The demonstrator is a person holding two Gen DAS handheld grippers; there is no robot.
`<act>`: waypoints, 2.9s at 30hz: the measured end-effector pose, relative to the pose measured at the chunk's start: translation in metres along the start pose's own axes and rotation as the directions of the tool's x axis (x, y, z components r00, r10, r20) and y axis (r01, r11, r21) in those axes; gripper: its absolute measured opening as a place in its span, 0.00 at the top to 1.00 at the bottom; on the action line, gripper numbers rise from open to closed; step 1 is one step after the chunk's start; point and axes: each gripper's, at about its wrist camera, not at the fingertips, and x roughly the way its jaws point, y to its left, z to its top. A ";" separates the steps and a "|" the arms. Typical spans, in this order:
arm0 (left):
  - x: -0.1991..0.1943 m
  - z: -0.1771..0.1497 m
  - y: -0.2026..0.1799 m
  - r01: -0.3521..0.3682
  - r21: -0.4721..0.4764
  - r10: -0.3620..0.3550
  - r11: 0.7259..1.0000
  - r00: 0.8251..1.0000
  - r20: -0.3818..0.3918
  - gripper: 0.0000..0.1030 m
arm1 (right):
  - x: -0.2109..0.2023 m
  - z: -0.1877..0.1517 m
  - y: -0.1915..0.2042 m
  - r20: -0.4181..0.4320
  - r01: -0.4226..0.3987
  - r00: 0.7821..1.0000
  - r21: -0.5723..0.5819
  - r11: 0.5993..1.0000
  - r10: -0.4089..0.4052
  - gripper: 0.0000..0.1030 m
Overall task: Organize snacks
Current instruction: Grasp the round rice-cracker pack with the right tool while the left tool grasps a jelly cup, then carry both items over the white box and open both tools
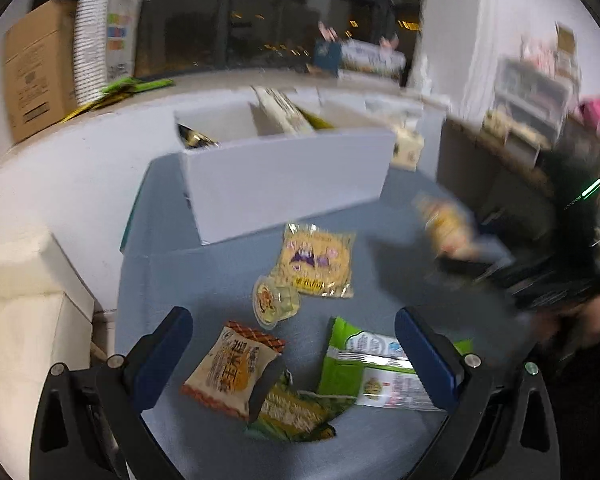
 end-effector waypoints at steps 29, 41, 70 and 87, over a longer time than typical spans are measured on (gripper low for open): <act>0.085 0.009 0.033 0.250 0.179 -0.228 0.952 0.964 -0.137 0.51 | -0.070 -0.012 0.007 0.127 0.020 0.992 0.010 1.000 -0.022 0.22; -0.030 0.054 0.030 0.248 0.097 -0.263 0.964 0.943 0.205 0.51 | -0.075 0.004 0.000 0.173 0.019 0.985 0.034 0.999 -0.025 0.22; 0.121 0.215 0.077 -0.074 -0.182 0.087 0.981 0.994 0.067 0.04 | 0.080 0.203 -0.099 0.051 0.045 0.997 0.136 0.990 -0.053 0.17; 0.019 0.163 0.068 0.015 -0.136 0.012 0.991 0.981 0.194 0.00 | -0.014 0.167 -0.064 0.239 0.052 0.969 0.041 0.998 -0.060 0.00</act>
